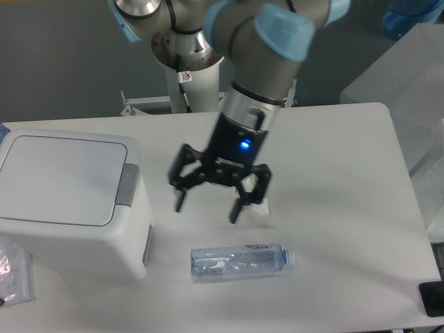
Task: Open the trash can
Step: 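Move the gripper toward the white trash bin's lid edge, then lower the gripper fingers against the lid edge and push it open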
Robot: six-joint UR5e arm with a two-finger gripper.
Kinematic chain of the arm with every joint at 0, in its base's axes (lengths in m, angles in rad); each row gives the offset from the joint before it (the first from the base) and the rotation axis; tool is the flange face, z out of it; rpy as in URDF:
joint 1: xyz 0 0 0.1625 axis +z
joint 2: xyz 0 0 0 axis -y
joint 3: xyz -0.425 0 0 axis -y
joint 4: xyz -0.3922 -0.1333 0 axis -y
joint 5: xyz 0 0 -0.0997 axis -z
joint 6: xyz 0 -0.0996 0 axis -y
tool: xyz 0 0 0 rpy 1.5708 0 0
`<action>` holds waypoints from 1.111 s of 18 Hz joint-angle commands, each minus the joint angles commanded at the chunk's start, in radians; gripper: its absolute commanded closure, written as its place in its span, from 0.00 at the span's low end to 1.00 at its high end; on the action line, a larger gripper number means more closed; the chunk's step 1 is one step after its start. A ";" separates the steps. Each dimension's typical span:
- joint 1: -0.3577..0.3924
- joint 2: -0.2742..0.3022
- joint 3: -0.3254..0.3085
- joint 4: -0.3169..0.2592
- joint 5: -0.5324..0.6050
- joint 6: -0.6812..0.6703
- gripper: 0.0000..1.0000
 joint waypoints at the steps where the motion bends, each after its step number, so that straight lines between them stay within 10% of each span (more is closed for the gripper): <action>1: 0.000 0.005 -0.011 0.000 0.000 -0.002 0.00; 20: -0.021 0.011 -0.083 0.008 0.009 0.034 0.00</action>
